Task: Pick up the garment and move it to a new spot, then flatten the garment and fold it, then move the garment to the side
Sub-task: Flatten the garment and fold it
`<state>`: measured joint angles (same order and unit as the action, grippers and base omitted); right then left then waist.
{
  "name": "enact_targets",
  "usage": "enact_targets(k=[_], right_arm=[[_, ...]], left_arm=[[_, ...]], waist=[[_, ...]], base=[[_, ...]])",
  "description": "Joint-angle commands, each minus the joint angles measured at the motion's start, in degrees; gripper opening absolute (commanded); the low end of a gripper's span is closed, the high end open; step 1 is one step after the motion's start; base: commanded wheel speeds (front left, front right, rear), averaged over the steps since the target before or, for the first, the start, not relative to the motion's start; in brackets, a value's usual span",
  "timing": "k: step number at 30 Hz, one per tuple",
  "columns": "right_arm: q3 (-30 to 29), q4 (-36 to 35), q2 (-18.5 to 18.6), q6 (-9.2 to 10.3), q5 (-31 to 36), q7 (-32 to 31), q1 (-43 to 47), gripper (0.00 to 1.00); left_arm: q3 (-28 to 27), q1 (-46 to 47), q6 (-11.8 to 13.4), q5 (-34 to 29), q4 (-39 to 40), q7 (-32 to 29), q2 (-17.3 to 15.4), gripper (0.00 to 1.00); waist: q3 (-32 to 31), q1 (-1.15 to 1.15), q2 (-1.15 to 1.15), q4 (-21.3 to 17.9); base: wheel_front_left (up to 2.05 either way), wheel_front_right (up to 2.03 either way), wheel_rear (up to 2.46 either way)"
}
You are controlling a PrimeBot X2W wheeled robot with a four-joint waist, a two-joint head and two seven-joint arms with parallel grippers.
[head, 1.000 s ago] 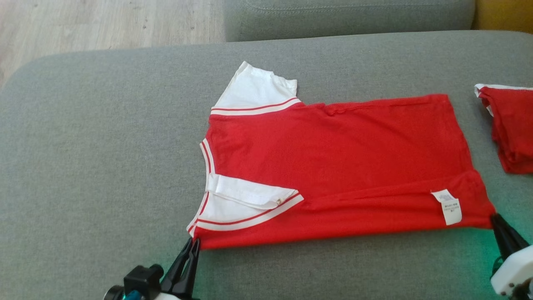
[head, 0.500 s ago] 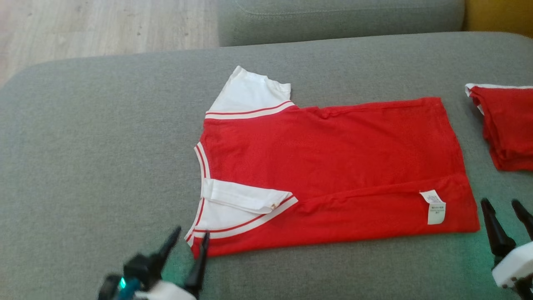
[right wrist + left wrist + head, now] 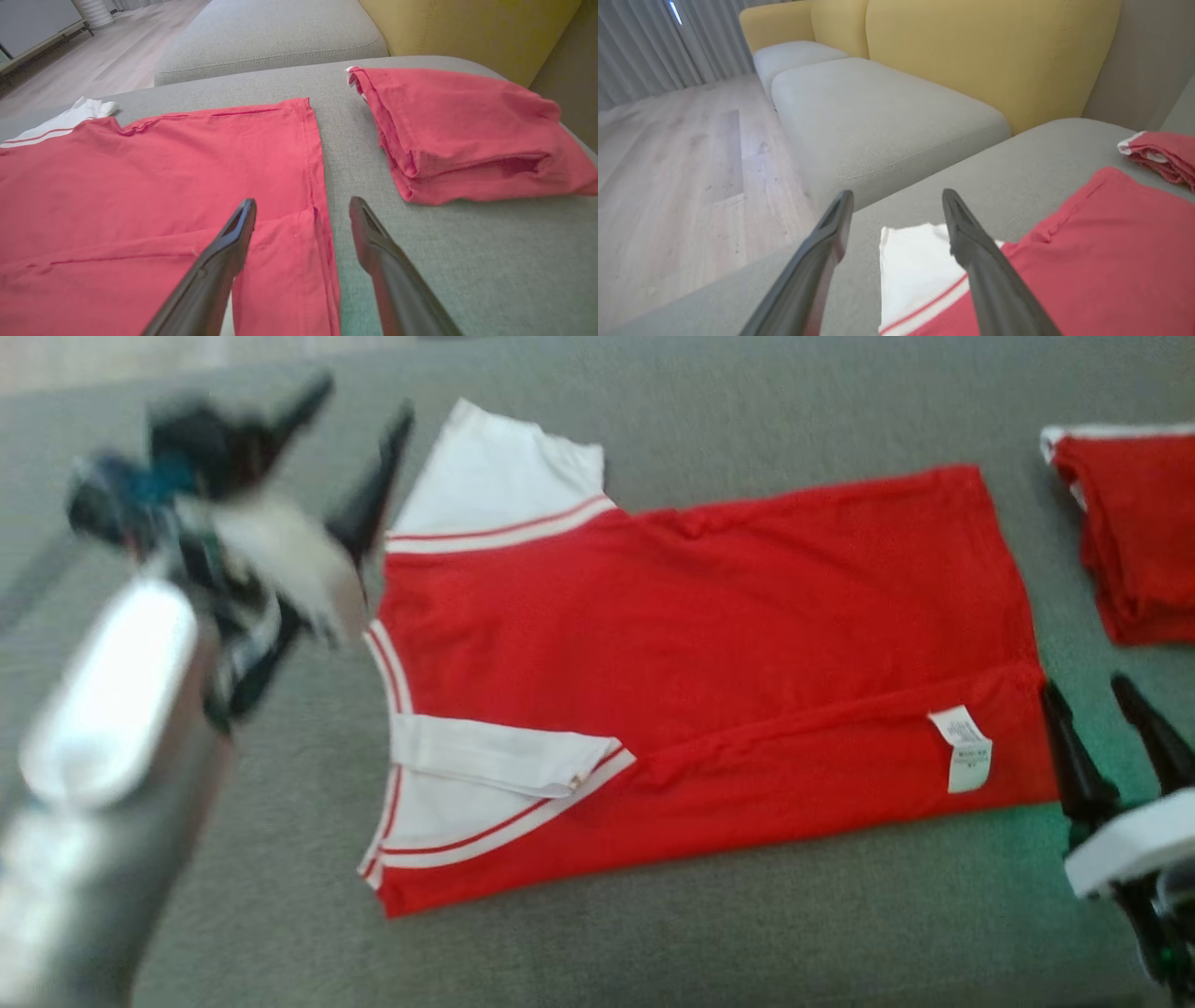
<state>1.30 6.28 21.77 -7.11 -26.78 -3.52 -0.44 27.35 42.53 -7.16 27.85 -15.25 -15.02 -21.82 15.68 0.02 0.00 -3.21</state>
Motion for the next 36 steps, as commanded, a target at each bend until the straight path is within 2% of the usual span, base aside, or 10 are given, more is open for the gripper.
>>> enact_targets(k=[1,7,13,17,23,29,36], right_arm=[[1.0,-1.8,1.4,-0.37,0.4,0.4,-1.2,1.00],[4.2,-0.5,0.9,-0.37,0.1,1.3,-5.6,1.00],[6.1,1.0,0.7,-0.37,-0.4,2.7,-8.7,1.00],[6.5,1.7,0.4,-0.37,-0.6,3.4,-9.3,1.00],[7.1,2.6,-0.2,-0.37,-0.9,4.2,-9.8,1.00],[8.0,3.2,-0.4,-0.37,-1.2,4.6,-10.7,1.00],[7.2,3.5,-0.3,-0.37,-1.2,5.1,-10.1,1.00]], left_arm=[[-2.0,3.3,-0.2,1.4,0.2,-1.0,-2.1,1.00],[4.4,15.1,-0.3,8.4,-9.8,-6.0,-6.0,1.00],[10.8,20.4,-0.3,13.9,-16.7,-10.6,-10.9,1.00],[14.2,22.4,-0.3,16.2,-18.8,-12.3,-12.9,1.00],[18.3,24.5,-0.3,16.9,-21.2,-11.9,-15.2,1.00],[19.6,26.0,-0.3,18.5,-25.0,-10.8,-16.8,1.00],[22.0,27.5,-0.3,19.2,-27.7,-10.3,-17.0,1.00]], waist=[[3.5,-0.02,0.00,-2.7],[7.8,-0.02,0.00,-7.5],[10.4,-0.02,0.00,-11.9],[11.6,-0.02,0.00,-13.7],[12.3,-0.02,0.00,-15.3],[12.9,-0.02,0.00,-17.2],[13.8,-0.02,0.00,-18.3]], base=[[0.00,0.00,0.00],[0.00,0.00,0.00],[0.00,0.00,0.00],[0.00,0.00,0.00],[0.00,0.00,0.00],[0.00,0.00,0.00],[0.00,0.00,0.00]])
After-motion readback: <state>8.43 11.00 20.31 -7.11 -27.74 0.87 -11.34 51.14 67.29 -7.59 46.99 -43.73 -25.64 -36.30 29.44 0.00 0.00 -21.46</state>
